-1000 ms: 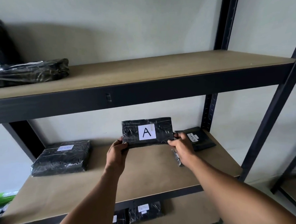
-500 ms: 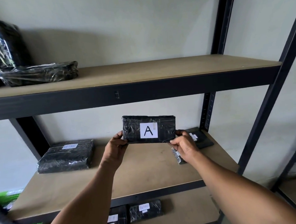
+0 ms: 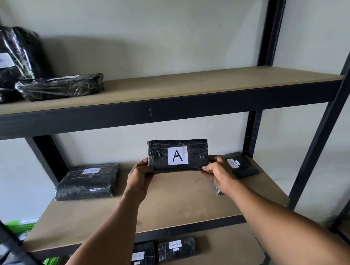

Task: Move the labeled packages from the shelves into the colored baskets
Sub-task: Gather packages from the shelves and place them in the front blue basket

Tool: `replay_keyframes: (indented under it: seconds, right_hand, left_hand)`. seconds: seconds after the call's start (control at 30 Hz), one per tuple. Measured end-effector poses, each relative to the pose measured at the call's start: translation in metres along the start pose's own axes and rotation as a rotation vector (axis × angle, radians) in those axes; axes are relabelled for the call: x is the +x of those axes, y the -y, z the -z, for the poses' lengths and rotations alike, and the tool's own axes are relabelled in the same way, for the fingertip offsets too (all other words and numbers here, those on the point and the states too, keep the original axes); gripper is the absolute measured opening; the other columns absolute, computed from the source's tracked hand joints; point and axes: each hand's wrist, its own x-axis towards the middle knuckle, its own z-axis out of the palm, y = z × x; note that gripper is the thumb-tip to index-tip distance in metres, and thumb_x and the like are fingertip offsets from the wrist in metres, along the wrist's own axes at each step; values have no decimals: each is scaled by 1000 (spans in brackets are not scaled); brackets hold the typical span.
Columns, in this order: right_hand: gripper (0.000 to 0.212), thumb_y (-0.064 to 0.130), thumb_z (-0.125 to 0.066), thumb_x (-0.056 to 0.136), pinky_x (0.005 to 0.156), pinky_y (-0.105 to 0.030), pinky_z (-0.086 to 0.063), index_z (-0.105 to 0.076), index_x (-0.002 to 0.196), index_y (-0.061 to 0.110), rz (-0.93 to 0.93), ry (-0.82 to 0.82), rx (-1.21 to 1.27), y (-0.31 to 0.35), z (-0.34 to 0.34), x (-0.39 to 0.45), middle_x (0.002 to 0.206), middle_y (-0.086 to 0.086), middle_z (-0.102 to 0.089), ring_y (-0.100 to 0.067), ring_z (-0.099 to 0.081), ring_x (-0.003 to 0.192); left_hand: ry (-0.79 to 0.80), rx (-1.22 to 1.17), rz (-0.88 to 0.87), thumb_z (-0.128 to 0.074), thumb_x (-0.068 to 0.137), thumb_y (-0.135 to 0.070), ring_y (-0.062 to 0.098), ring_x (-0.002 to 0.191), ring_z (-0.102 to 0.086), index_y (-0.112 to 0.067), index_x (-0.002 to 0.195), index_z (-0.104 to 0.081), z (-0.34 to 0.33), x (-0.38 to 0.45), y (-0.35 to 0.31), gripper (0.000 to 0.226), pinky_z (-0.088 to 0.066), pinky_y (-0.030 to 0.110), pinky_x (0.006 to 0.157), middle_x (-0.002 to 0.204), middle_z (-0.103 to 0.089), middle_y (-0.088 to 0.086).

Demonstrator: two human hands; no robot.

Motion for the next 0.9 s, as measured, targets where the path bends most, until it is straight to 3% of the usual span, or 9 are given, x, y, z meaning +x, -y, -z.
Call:
replay_keyframes:
  seconds: [0.07, 0.13, 0.23, 0.33, 0.4, 0.47, 0.63, 0.8, 0.9]
  right_hand:
    - [35, -11, -62, 73, 87, -44, -57, -60, 98, 14, -5, -13, -87, -4, -12, 2, 96, -14, -70, -26, -68, 89]
    - [36, -5, -66, 69, 84, -44, -58, -61, 98, 16, -20, -17, -151, -11, -27, 3, 95, -12, -73, -28, -69, 92]
    - [32, -2, -68, 70, 86, -45, -58, -61, 95, 17, -33, -24, -217, -22, -56, 1, 95, -12, -73, -28, -69, 93]
    - [29, 0, -68, 77, 92, -44, -56, -55, 97, 16, -50, -33, -267, -36, -80, 2, 95, -2, -65, -23, -62, 95]
    - [33, 2, -68, 81, 98, -44, -52, -50, 103, 18, -55, -51, -318, -46, -93, 7, 90, 10, -55, -20, -56, 99]
    - [33, 3, -68, 81, 99, -44, -51, -50, 106, 17, -59, -63, -367, -56, -101, 14, 93, 7, -57, -20, -54, 99]
    - [39, 9, -68, 83, 88, -33, -50, -56, 119, 15, -68, -94, -460, -73, -115, 30, 114, -5, -64, -21, -58, 102]
    - [36, 6, -62, 88, 77, -23, -37, -57, 122, 15, -31, -130, -556, -83, -127, 34, 114, -2, -62, -18, -55, 97]
    - [35, 7, -61, 90, 79, -21, -36, -58, 124, 15, -12, -133, -552, -88, -131, 36, 115, 0, -62, -16, -55, 97]
  left_hand:
    - [-104, 45, 1, -50, 79, 16, 23, 89, -67, -5, 104, -68, 12, 0, -2, 38, -60, 28, 72, 97, -69, 11]
    - [-192, 102, 0, -54, 83, 13, 24, 89, -66, -4, 109, -68, 24, 0, -6, 34, -60, 33, 80, 97, -69, 12]
    - [-305, 205, -29, -56, 87, 8, 22, 83, -64, -10, 104, -70, 42, 3, -16, 29, -56, 36, 88, 91, -69, 9]
    - [-372, 437, -78, -58, 86, -1, 17, 73, -60, -17, 106, -73, 60, 6, -24, 30, -54, 31, 74, 83, -71, 3]
    - [-390, 580, -80, -55, 85, -1, 16, 62, -53, -20, 104, -73, 70, 7, -26, 32, -43, 24, 56, 75, -69, 2]
    - [-404, 656, -67, -52, 82, 1, 16, 56, -47, -18, 105, -74, 78, 11, -22, 37, -34, 21, 49, 69, -66, 3]
    - [-443, 804, -24, -47, 82, -3, 12, 60, -55, -16, 134, -62, 86, 23, -12, 56, -36, 14, 37, 99, -73, 8]
    - [-483, 877, 5, -43, 84, -4, 29, 93, -67, -16, 140, -56, 88, 35, -5, 59, -55, 31, 72, 111, -71, 12]
    - [-519, 939, 10, -43, 88, -5, 36, 102, -65, -10, 130, -59, 84, 38, -2, 46, -55, 37, 84, 112, -70, 17]
